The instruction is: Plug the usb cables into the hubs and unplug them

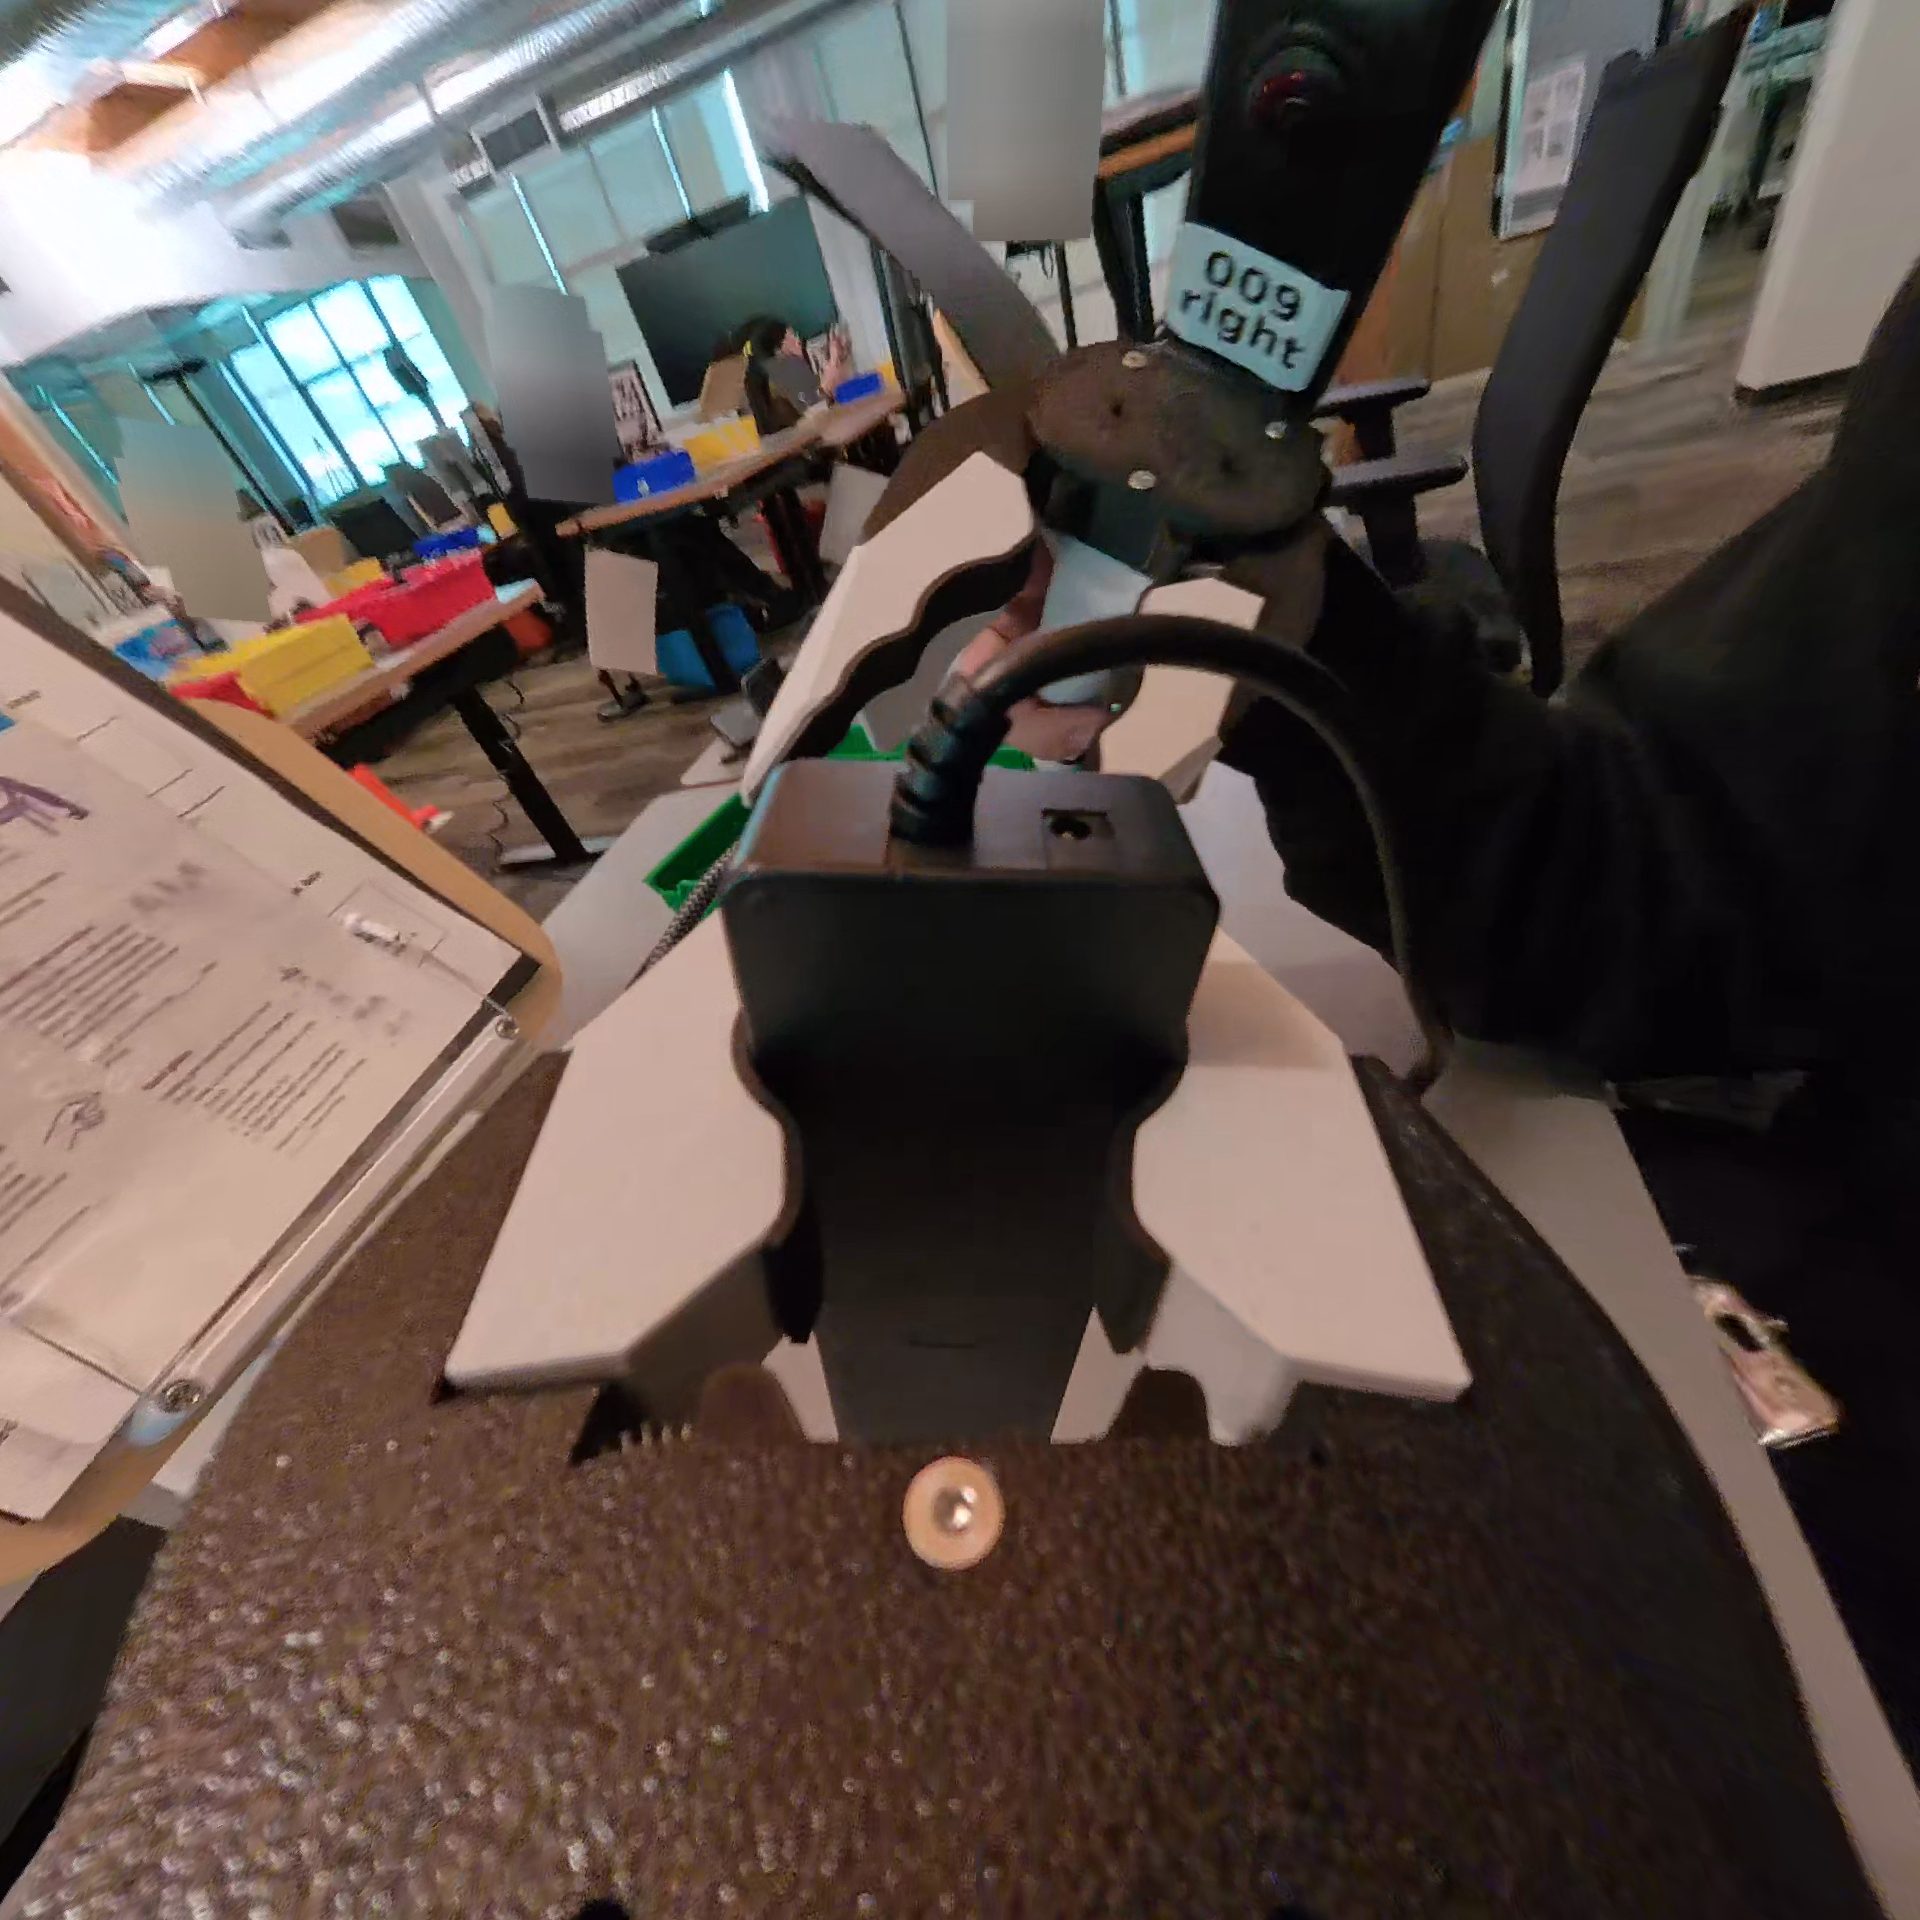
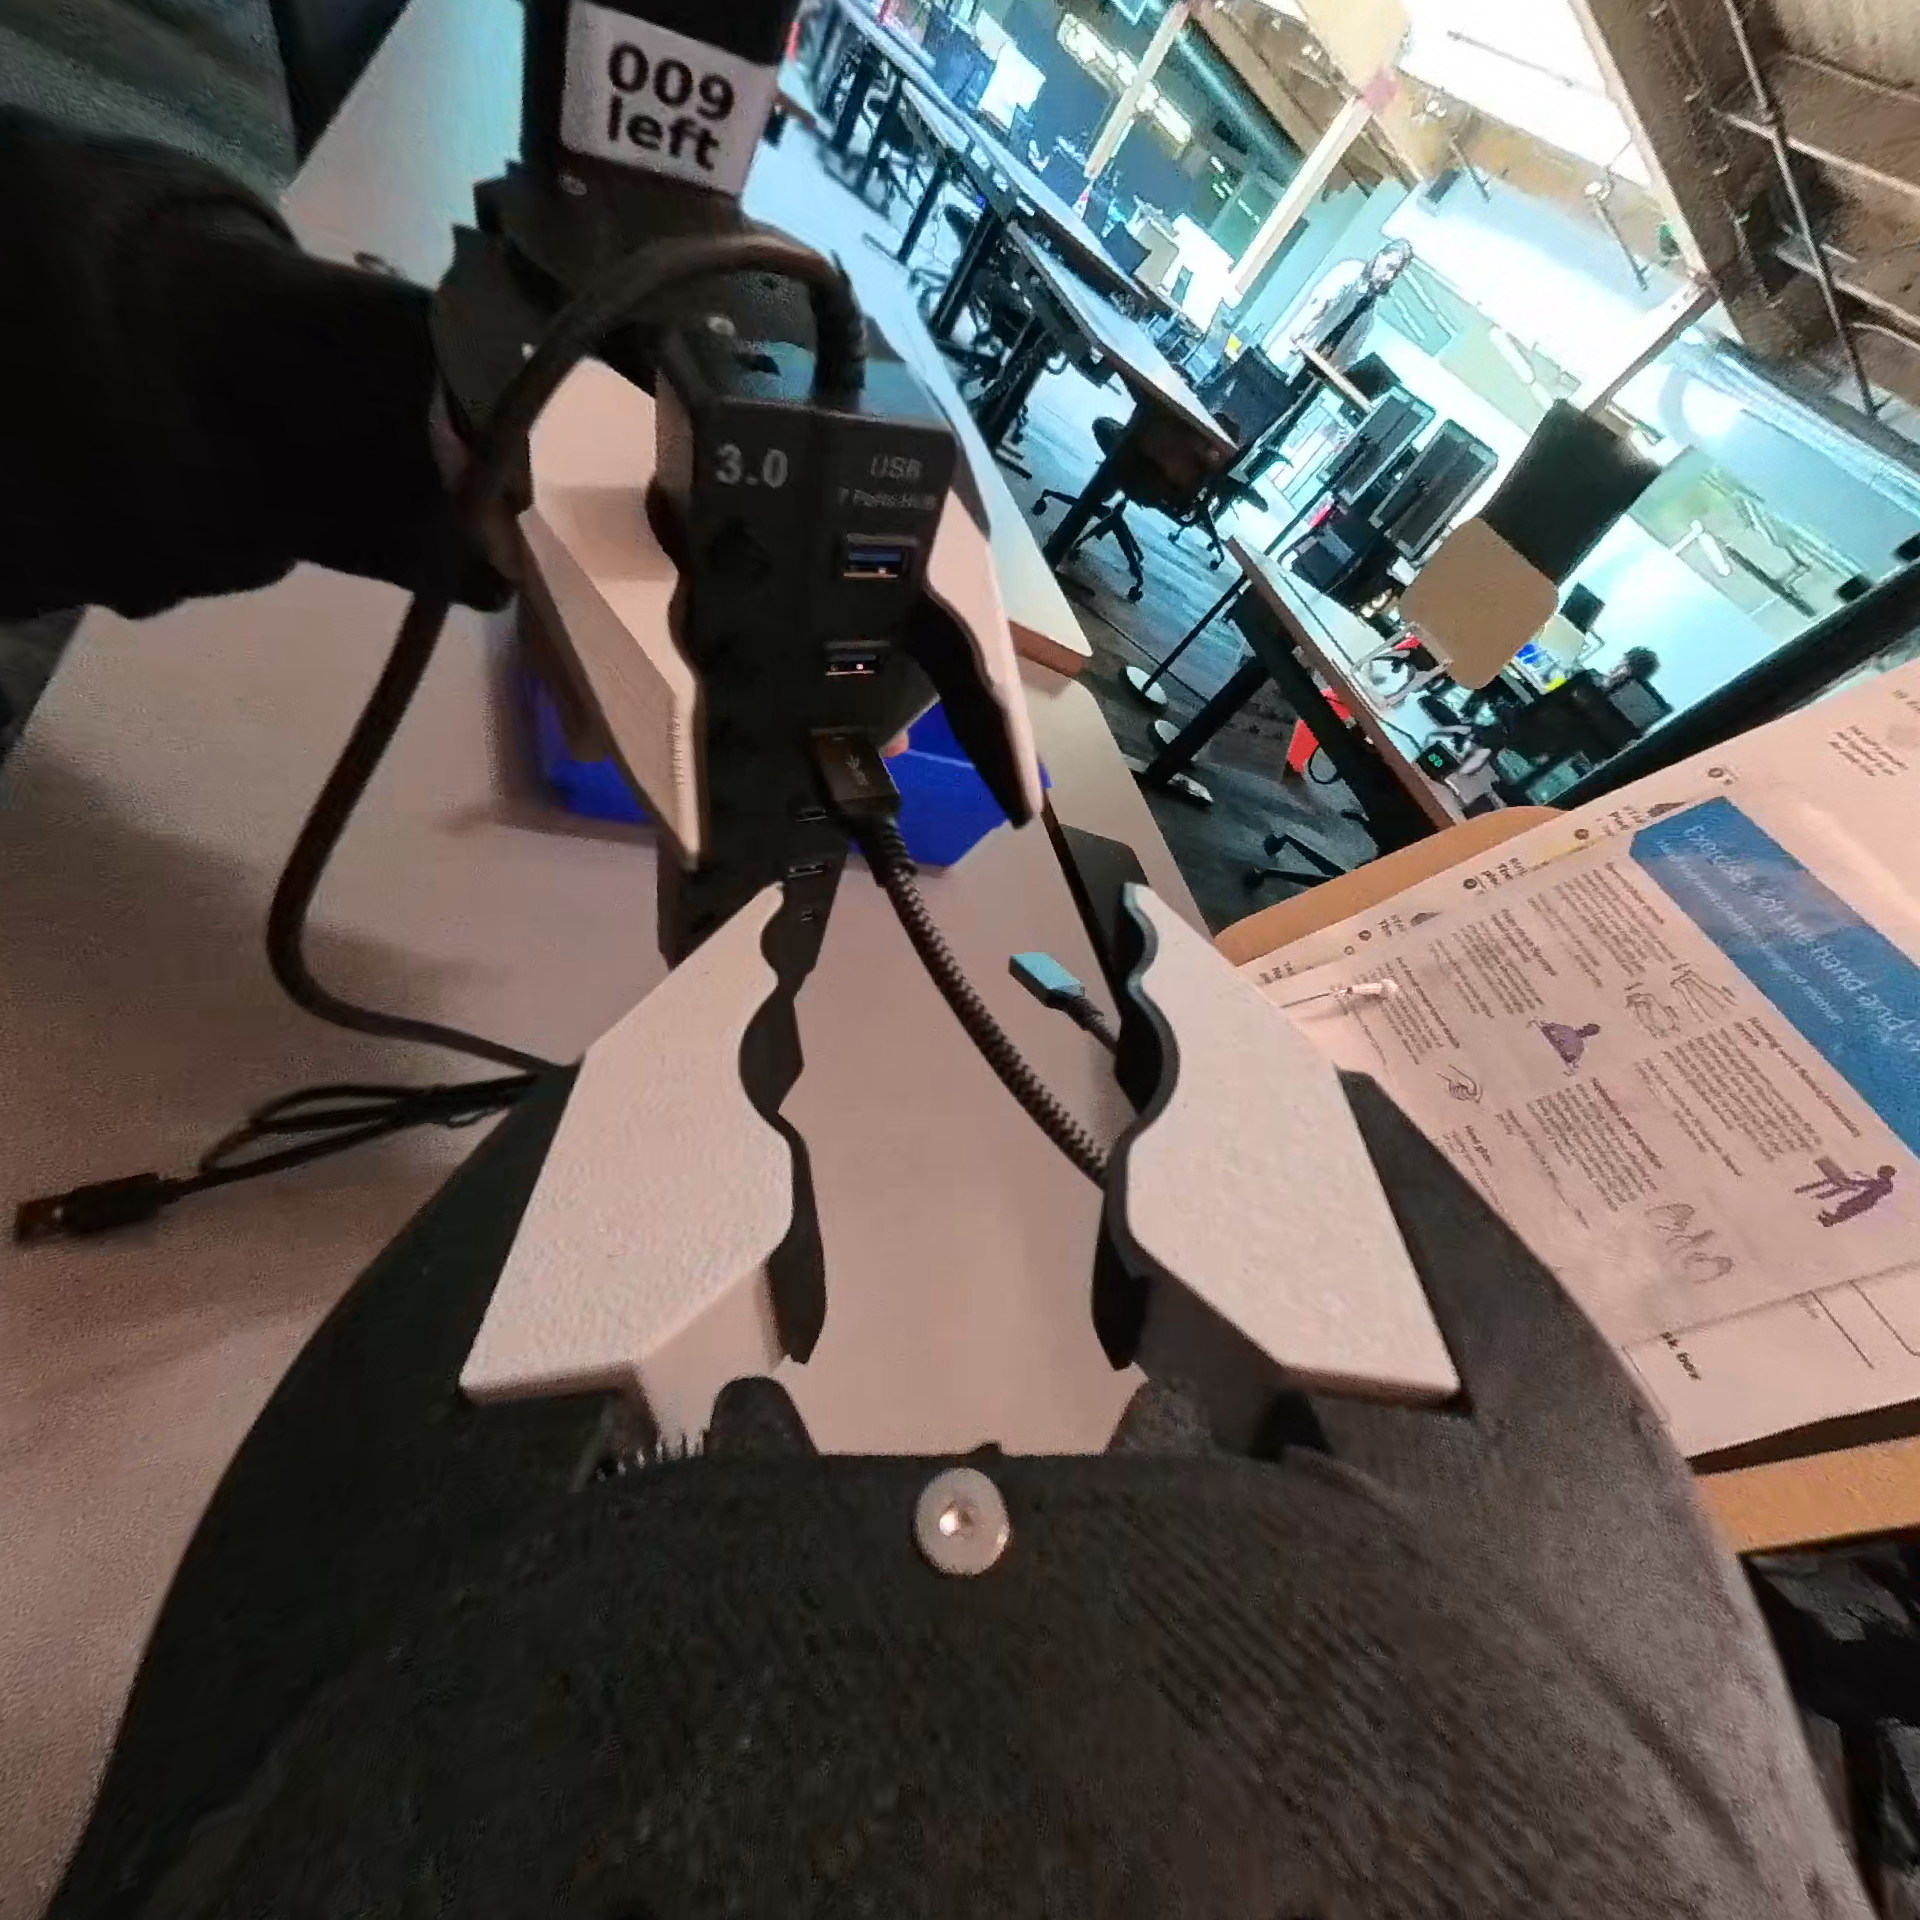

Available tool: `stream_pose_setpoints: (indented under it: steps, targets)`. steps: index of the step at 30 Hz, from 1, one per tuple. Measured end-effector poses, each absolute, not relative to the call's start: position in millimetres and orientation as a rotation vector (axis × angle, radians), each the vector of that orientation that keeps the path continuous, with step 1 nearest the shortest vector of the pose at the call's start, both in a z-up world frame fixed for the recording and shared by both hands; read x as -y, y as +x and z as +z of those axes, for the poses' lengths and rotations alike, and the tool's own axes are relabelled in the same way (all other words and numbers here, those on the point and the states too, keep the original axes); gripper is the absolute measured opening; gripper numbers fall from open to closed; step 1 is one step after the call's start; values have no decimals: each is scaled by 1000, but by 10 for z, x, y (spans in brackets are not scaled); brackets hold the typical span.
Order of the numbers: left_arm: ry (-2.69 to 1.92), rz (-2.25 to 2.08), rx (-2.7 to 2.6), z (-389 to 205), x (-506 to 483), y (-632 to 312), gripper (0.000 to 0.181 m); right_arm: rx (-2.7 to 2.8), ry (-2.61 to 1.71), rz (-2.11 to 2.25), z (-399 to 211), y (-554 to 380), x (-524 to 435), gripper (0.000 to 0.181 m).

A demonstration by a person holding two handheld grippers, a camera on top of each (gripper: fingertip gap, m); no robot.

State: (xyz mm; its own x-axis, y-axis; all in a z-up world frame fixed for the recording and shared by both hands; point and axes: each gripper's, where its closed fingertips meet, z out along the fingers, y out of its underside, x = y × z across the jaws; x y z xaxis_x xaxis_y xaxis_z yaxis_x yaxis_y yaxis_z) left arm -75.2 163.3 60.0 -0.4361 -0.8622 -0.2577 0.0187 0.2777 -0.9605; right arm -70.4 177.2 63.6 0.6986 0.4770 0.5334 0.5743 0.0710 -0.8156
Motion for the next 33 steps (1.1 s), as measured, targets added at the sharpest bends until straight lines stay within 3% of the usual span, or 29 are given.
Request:
stream_pose_setpoints:
  steps: [1, 8, 15, 23, 33]
  targets:
    - [-809, -1267, -1701, 634, -1635, -736, 61, 862, -1545, -80, 699, -709, -1731, 59]
    - [-888, -1186, -1720, 864, -1713, -1081, 61, 784, -1589, 113, 1056, -669, -1418, 62]
    - [-967, -1148, -1681, 783, -1899, -1551, 61, 603, -1716, -21, 919, -275, -1077, 65]
    - [-695, -1315, -1733, 840, -1928, -788, 61, 633, -1500, -12, 1179, -252, -1712, 62]
    - [-549, -1448, -1697, 727, -2022, 163, 61, 655, -1590, -6, 495, 173, -2230, 50]
